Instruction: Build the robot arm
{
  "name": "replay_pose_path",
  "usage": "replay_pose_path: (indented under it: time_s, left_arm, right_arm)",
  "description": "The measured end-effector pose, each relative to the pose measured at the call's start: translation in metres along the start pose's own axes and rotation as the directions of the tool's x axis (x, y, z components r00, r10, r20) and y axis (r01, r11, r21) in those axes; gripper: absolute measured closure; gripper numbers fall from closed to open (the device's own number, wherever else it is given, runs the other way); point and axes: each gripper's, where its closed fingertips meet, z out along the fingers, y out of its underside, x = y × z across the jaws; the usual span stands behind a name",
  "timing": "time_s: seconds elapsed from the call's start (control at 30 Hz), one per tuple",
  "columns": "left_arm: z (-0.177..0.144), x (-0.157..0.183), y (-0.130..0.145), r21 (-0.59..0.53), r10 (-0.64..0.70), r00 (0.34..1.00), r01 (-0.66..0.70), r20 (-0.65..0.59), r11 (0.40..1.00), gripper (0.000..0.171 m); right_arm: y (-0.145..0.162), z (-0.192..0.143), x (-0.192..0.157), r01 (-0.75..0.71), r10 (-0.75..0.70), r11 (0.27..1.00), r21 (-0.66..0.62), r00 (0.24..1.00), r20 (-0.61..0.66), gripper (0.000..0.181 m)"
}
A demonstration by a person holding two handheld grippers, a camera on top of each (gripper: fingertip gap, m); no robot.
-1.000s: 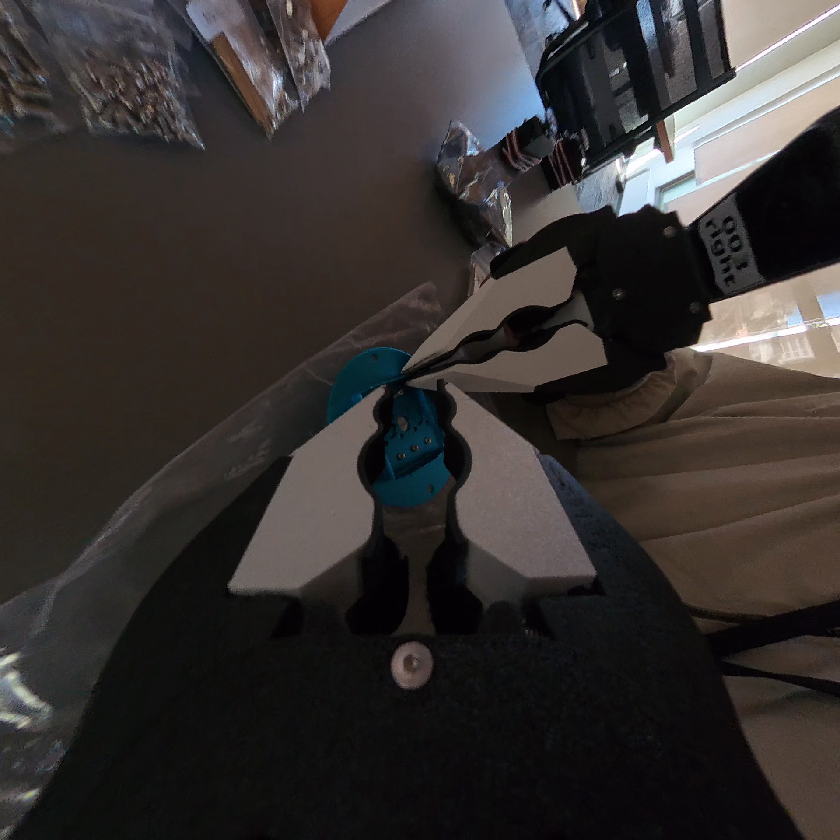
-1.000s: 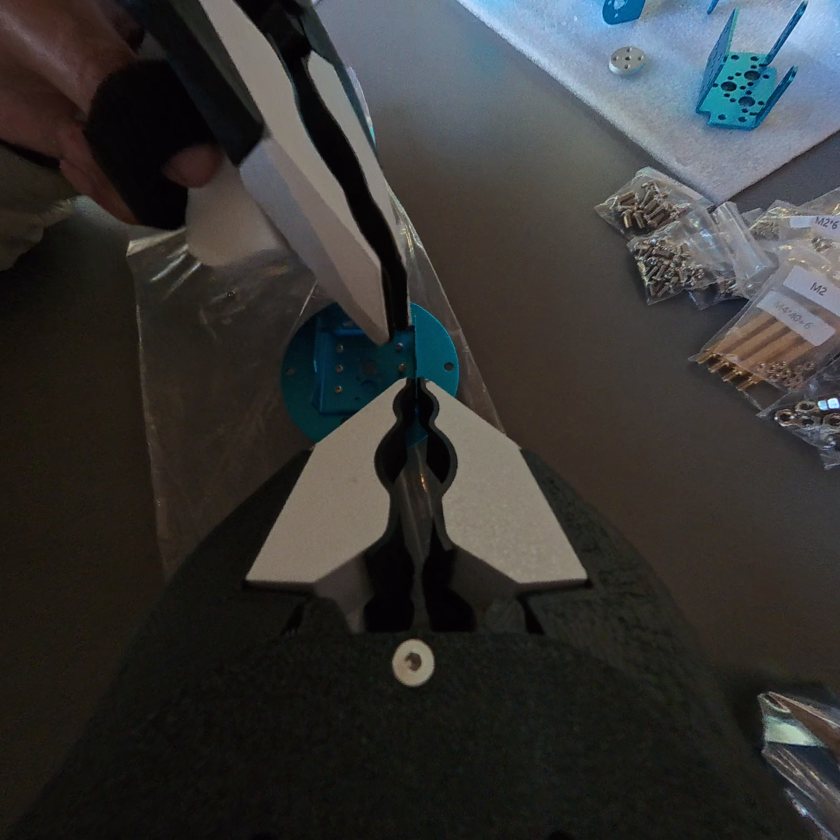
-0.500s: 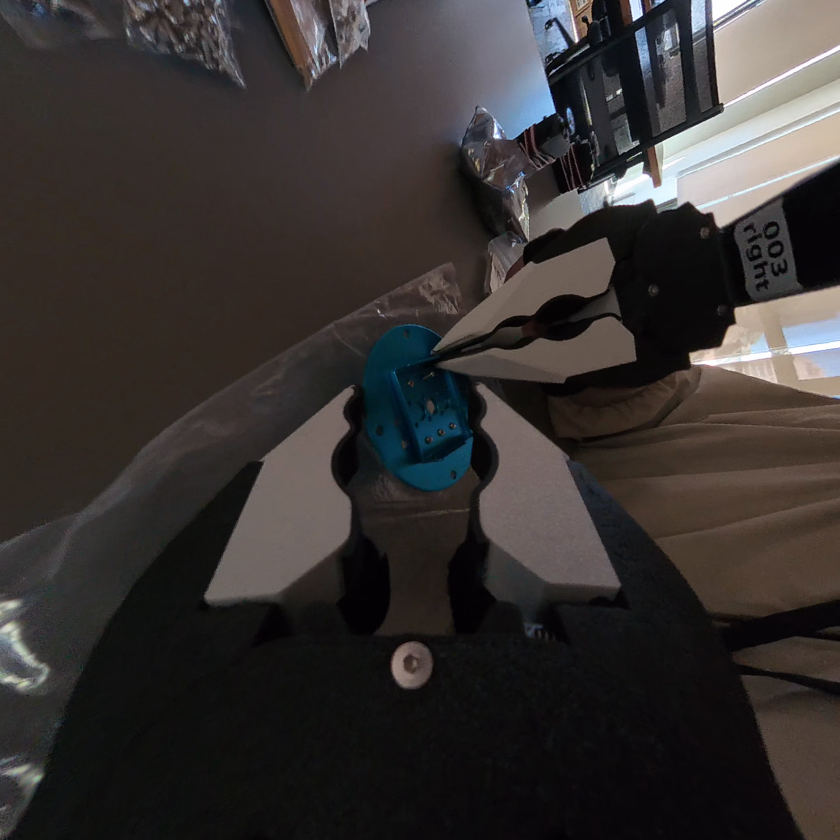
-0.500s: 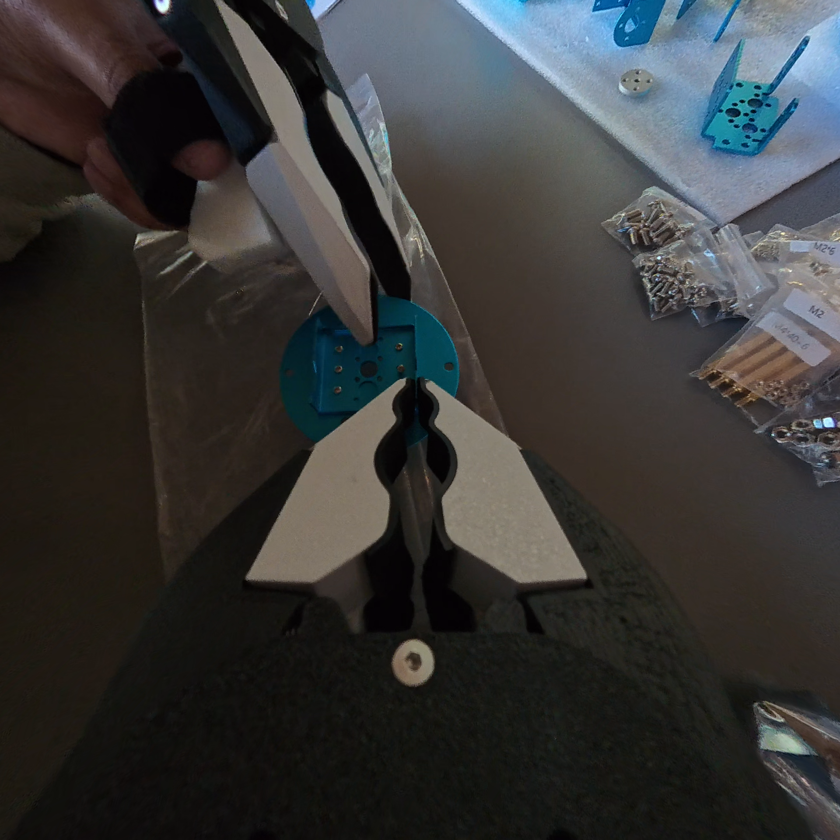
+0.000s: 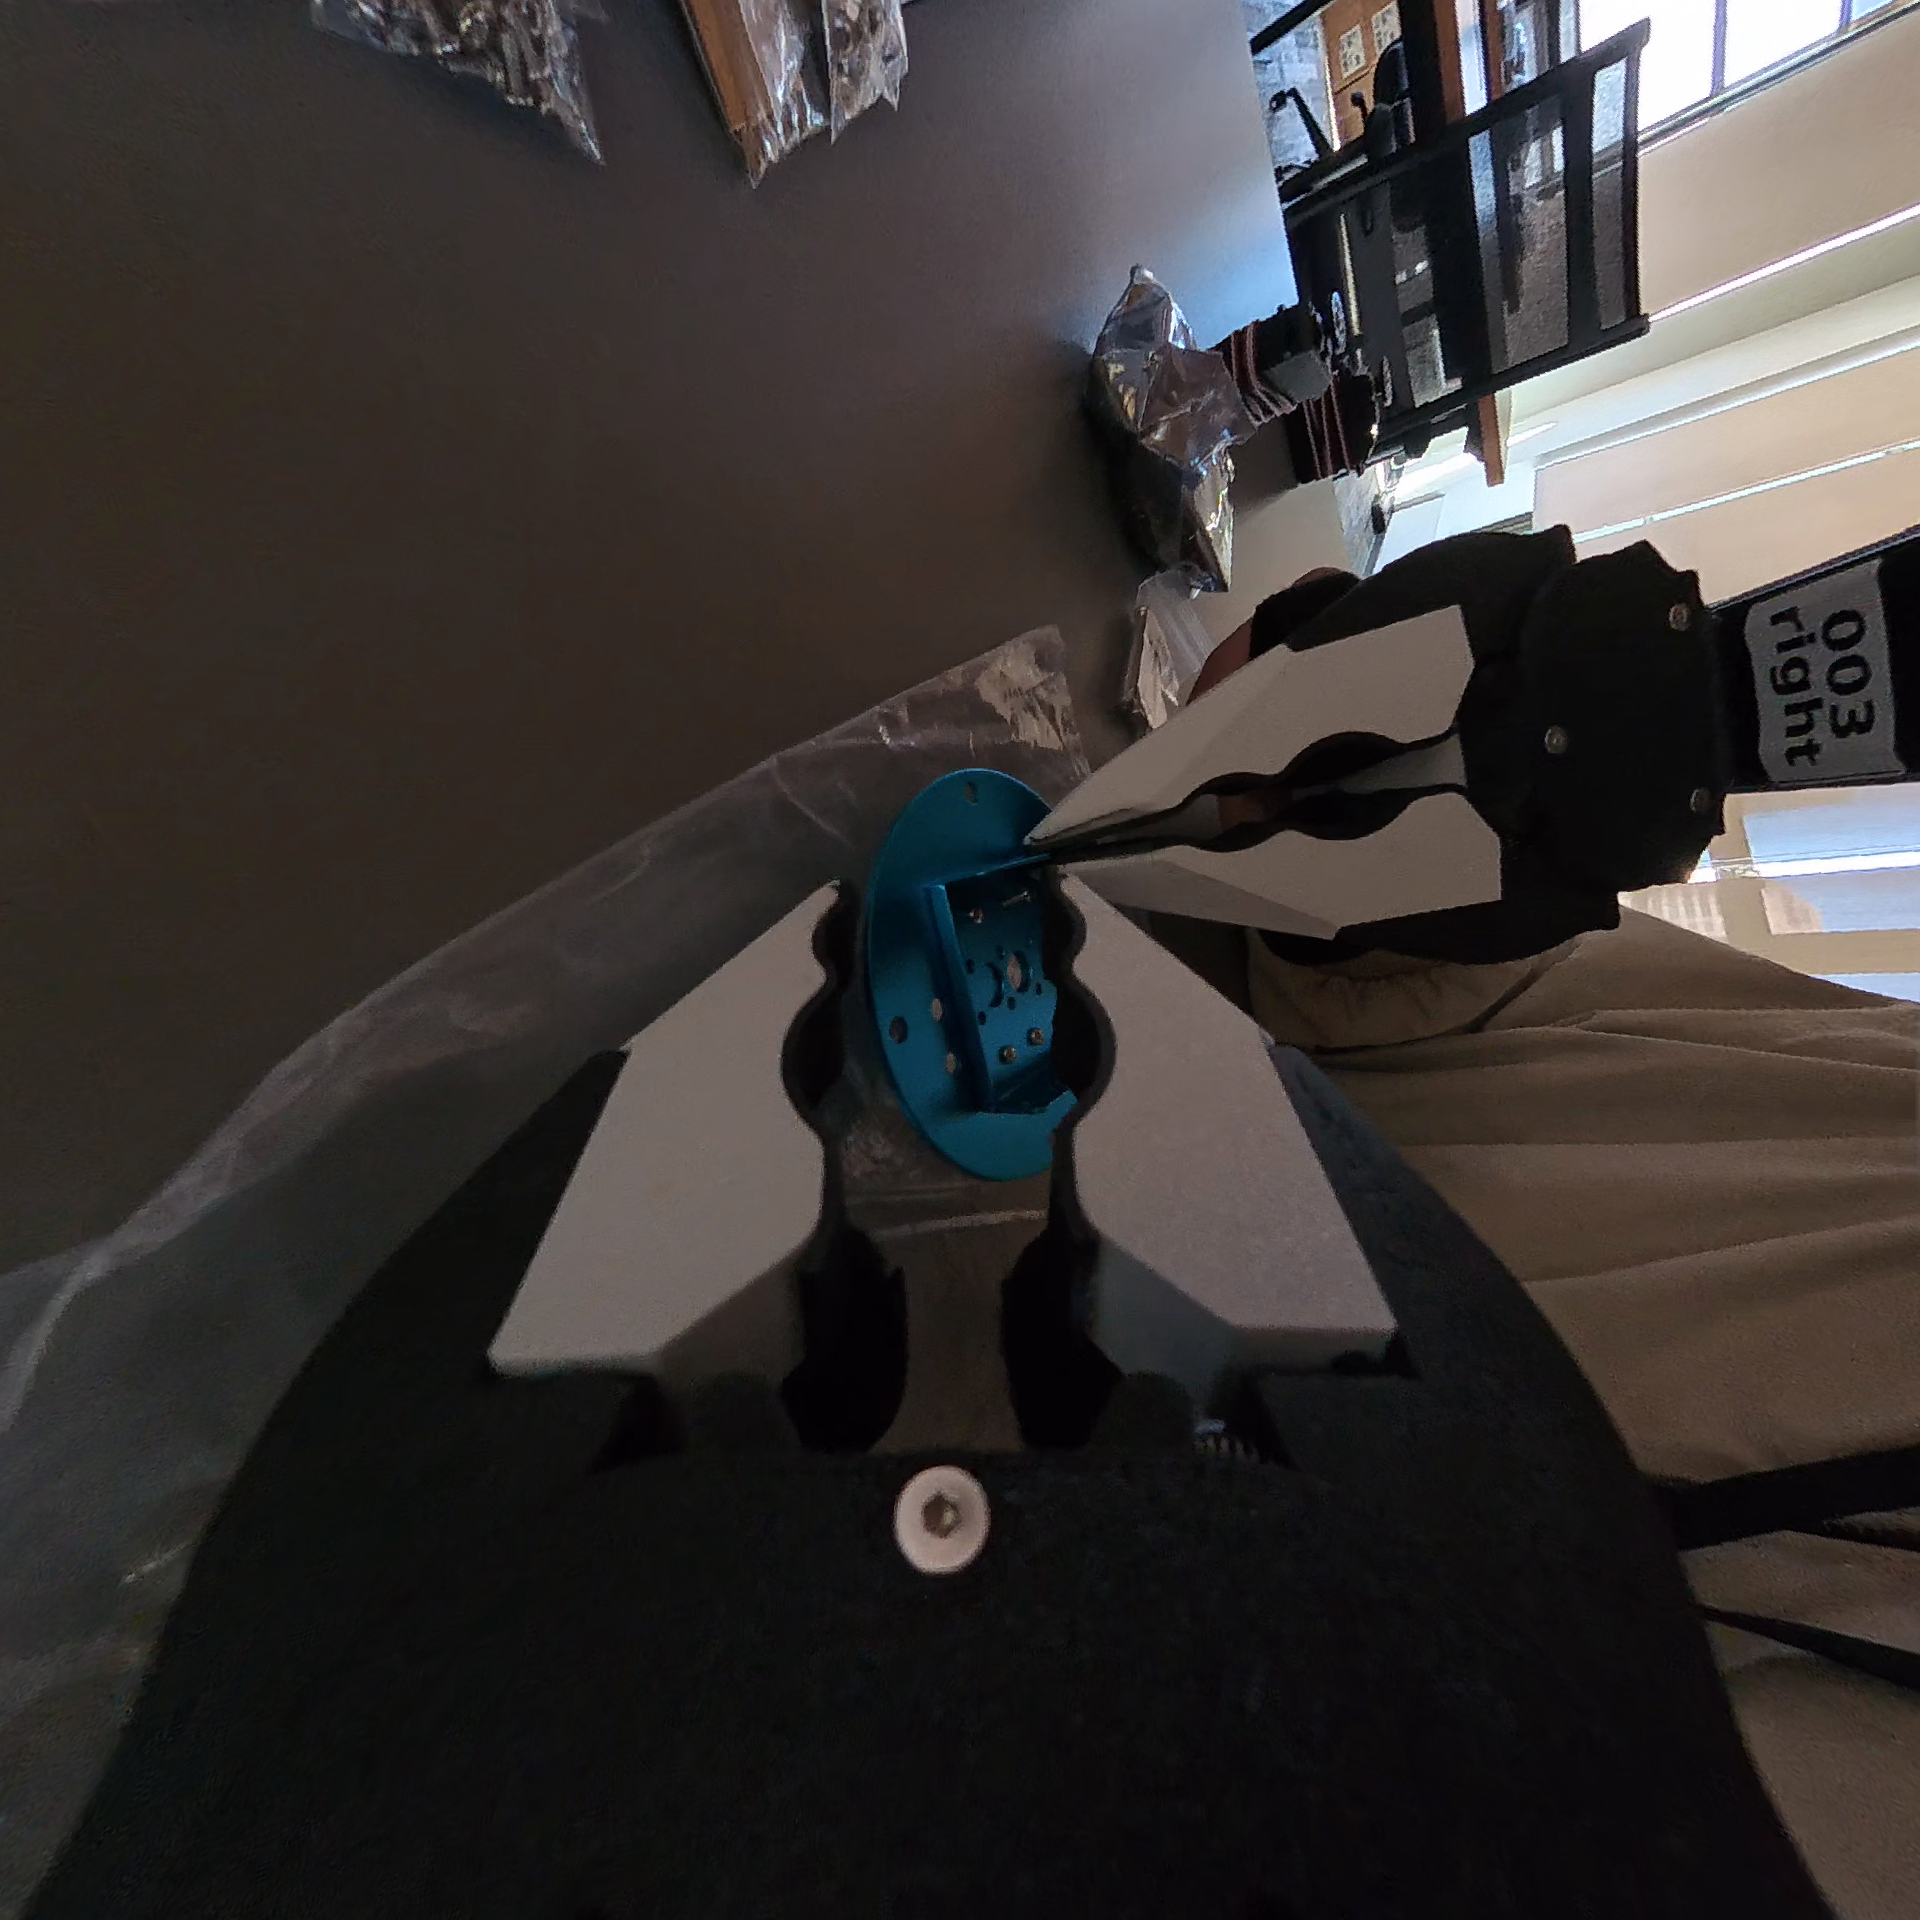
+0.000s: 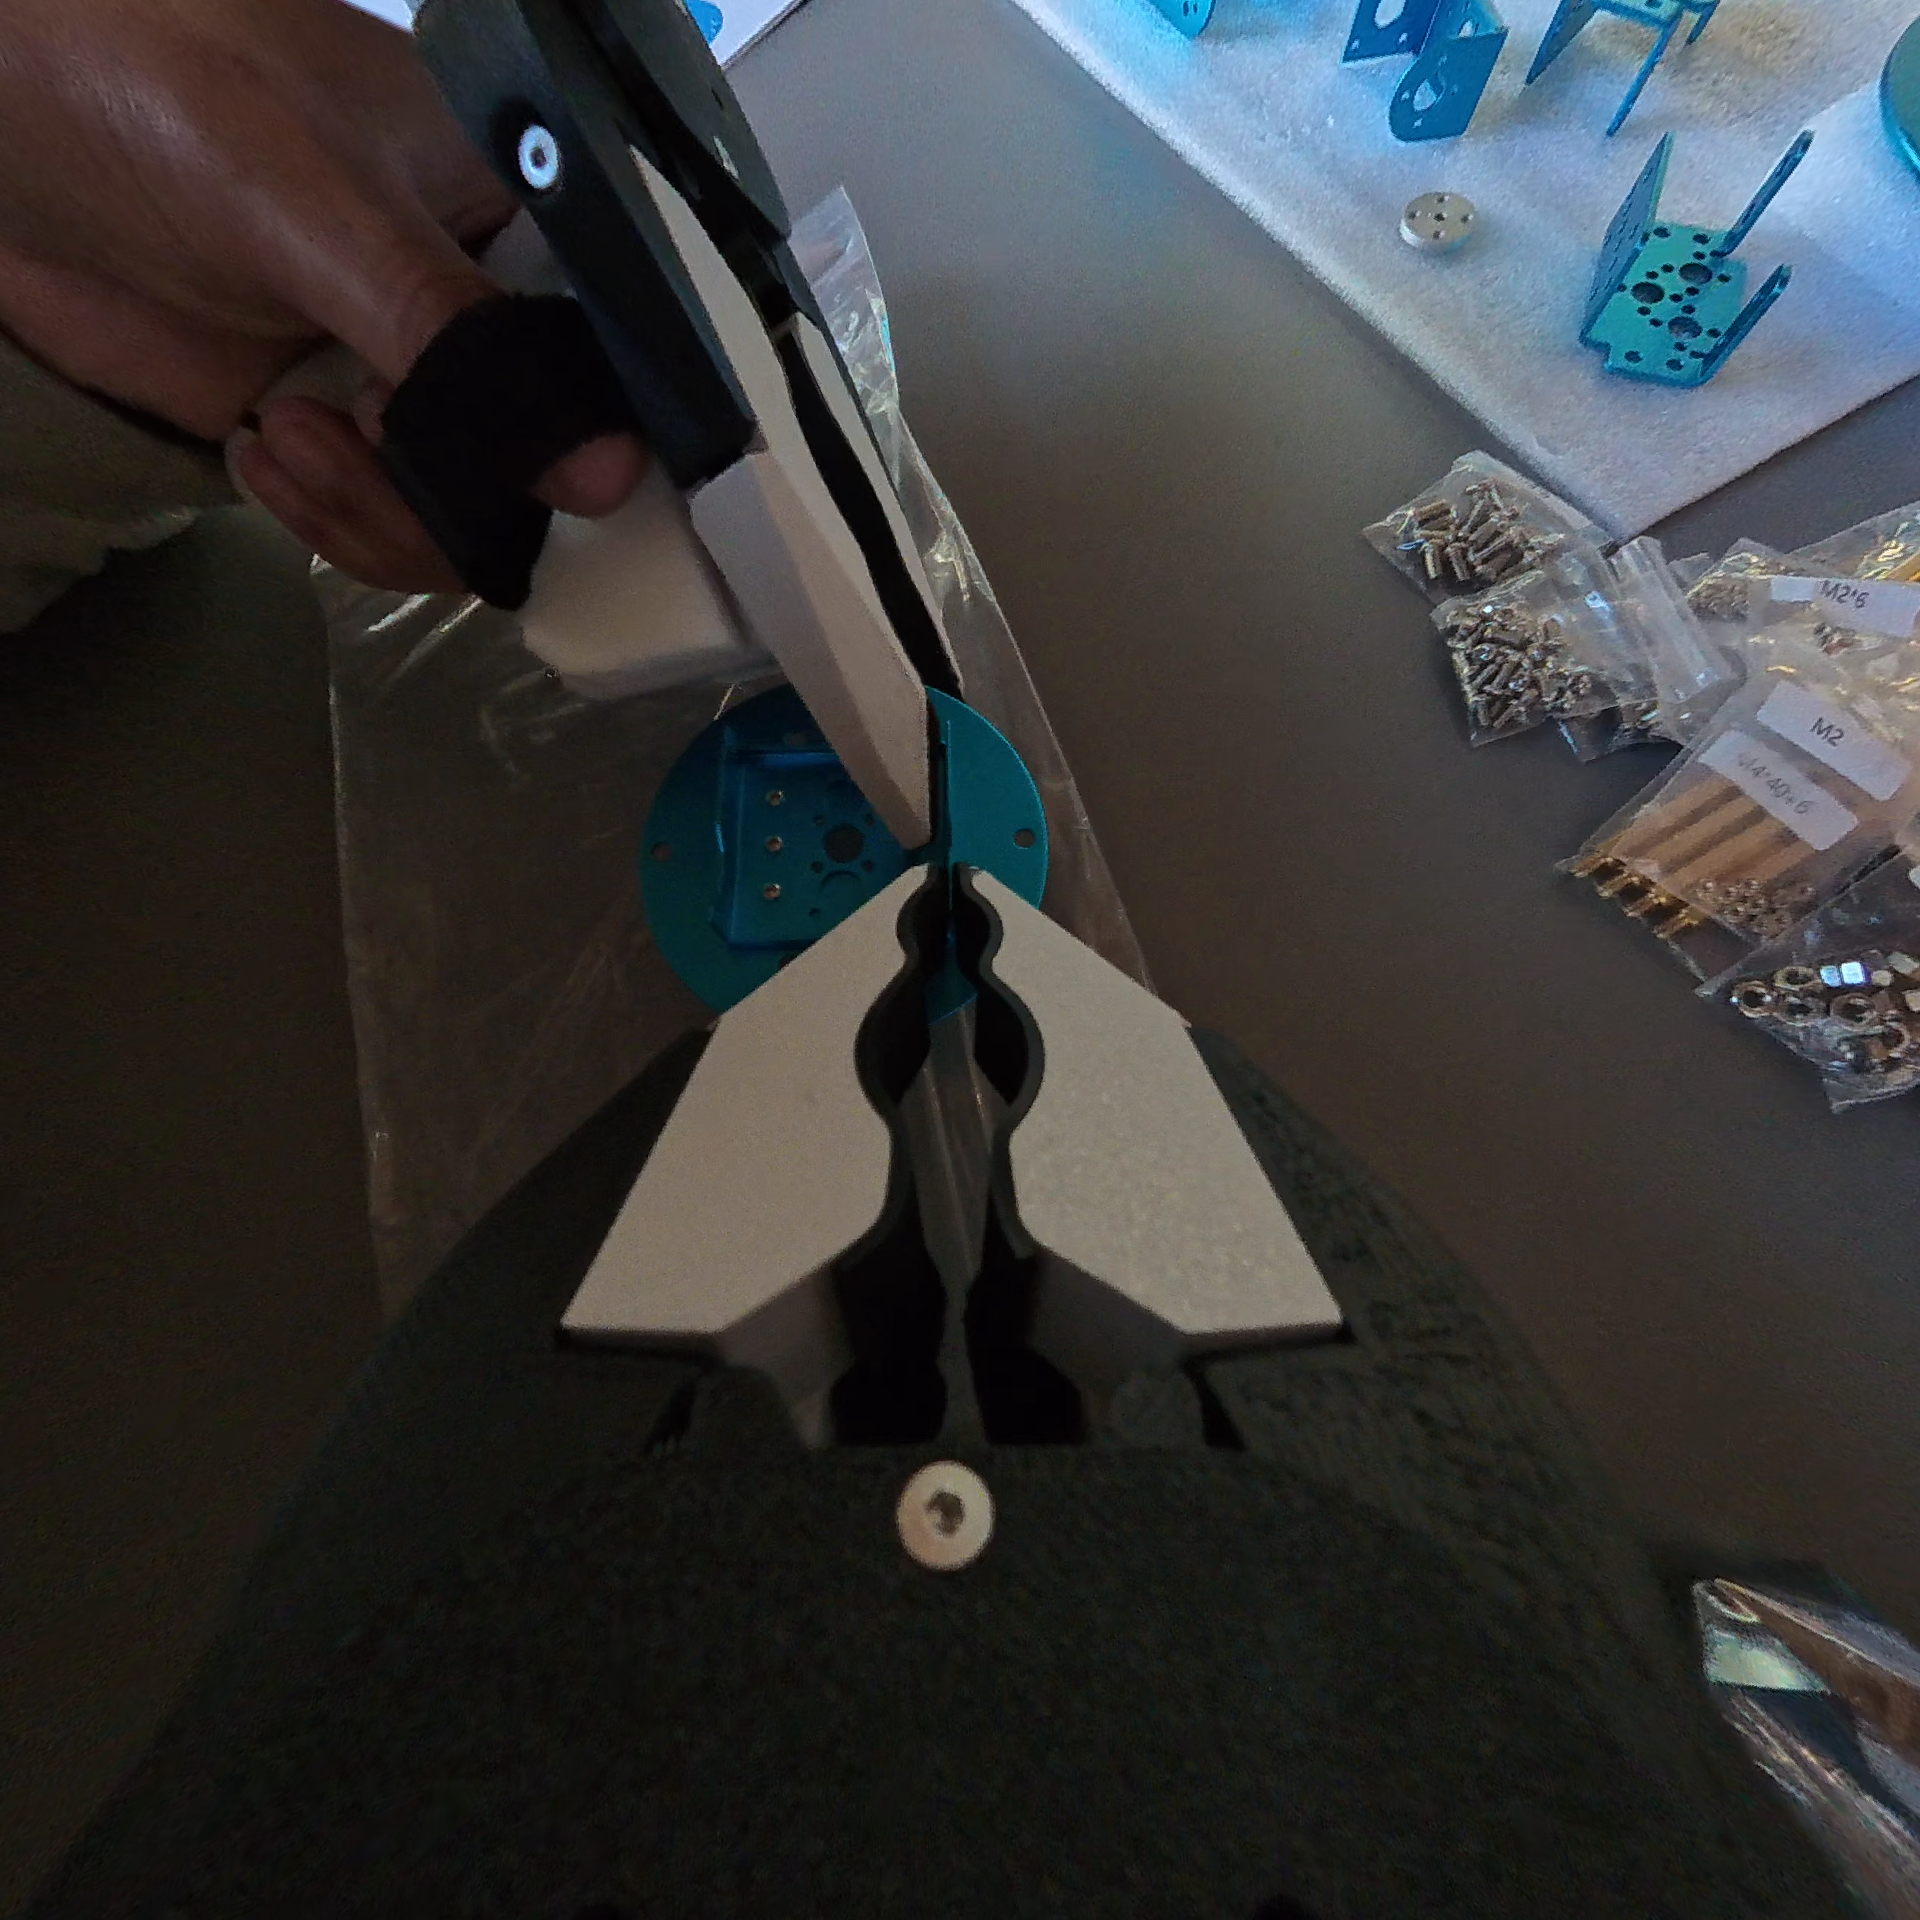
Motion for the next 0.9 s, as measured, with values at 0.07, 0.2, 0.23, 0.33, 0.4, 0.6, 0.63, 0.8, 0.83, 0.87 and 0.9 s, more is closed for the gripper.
replay_pose_path:
  time_s: [0.07, 0.2, 0.23, 0.33, 0.4, 0.6, 0.63, 0.8, 0.83, 0.87, 0.9]
  left_arm:
    - [0.0006, -0.0005, 0.0007, -0.006, -0.002, 1.0, 0.002, 0.001, 1.0, 0.138]
    - [0.0004, 0.0005, 0.0005, -0.007, 0.004, 1.0, -0.004, -0.001, 1.0, 0.142]
    - [0.0002, 0.0008, 0.0005, -0.006, 0.005, 1.0, -0.005, -0.001, 1.0, 0.142]
    - [-0.0008, 0.0017, 0.0, -0.002, 0.008, 1.0, -0.008, -0.006, 1.0, 0.144]
    - [-0.0013, 0.0021, -0.0005, 0.002, 0.007, 1.0, -0.007, -0.01, 1.0, 0.145]
    - [-0.0035, 0.0045, -0.0019, 0.011, 0.004, 0.999, -0.003, -0.034, 1.0, 0.15]
    - [-0.0037, 0.0043, -0.0019, 0.014, 0.01, 0.999, -0.01, -0.031, 1.0, 0.151]
    - [-0.003, 0.0038, -0.0024, 0.021, 0.026, 0.999, -0.025, -0.025, 0.999, 0.151]
    - [-0.0026, 0.0034, -0.0021, 0.021, 0.032, 0.999, -0.031, -0.021, 0.999, 0.151]
    - [-0.0025, 0.0031, -0.0021, 0.021, 0.038, 0.999, -0.038, -0.016, 0.999, 0.151]
    - [-0.0026, 0.003, -0.002, 0.02, 0.041, 0.999, -0.041, -0.013, 0.999, 0.151]
  right_arm:
    - [-0.0001, -0.0001, 0.0001, 0.0, 0.0, 1.0, 0.0, 1.0, 0.0, 0.181]
    - [-0.0002, -0.0005, 0.0002, 0.004, -0.004, 1.0, 0.0, 1.0, -0.003, 0.181]
    - [-0.0004, -0.0007, 0.0002, 0.003, -0.003, 1.0, 0.0, 1.0, -0.002, 0.181]
    - [-0.0011, -0.0014, 0.0001, -0.001, 0.001, 1.0, 0.004, 1.0, 0.001, 0.181]
    - [-0.0015, -0.0014, 0.0, -0.002, 0.002, 1.0, 0.006, 1.0, 0.002, 0.181]
    - [-0.0039, -0.0035, 0.0003, -0.02, 0.019, 1.0, 0.021, 1.0, 0.014, 0.181]
    - [-0.0043, -0.0039, 0.0005, -0.028, 0.027, 0.999, 0.024, 0.999, 0.019, 0.181]
    - [-0.0038, -0.0041, 0.0011, -0.02, 0.02, 1.0, 0.021, 1.0, 0.011, 0.181]
    - [-0.0034, -0.0038, 0.0011, -0.02, 0.02, 1.0, 0.018, 1.0, 0.011, 0.181]
    - [-0.003, -0.0035, 0.0012, -0.019, 0.019, 1.0, 0.017, 1.0, 0.012, 0.181]
    - [-0.0027, -0.0033, 0.001, -0.02, 0.02, 1.0, 0.016, 1.0, 0.014, 0.181]
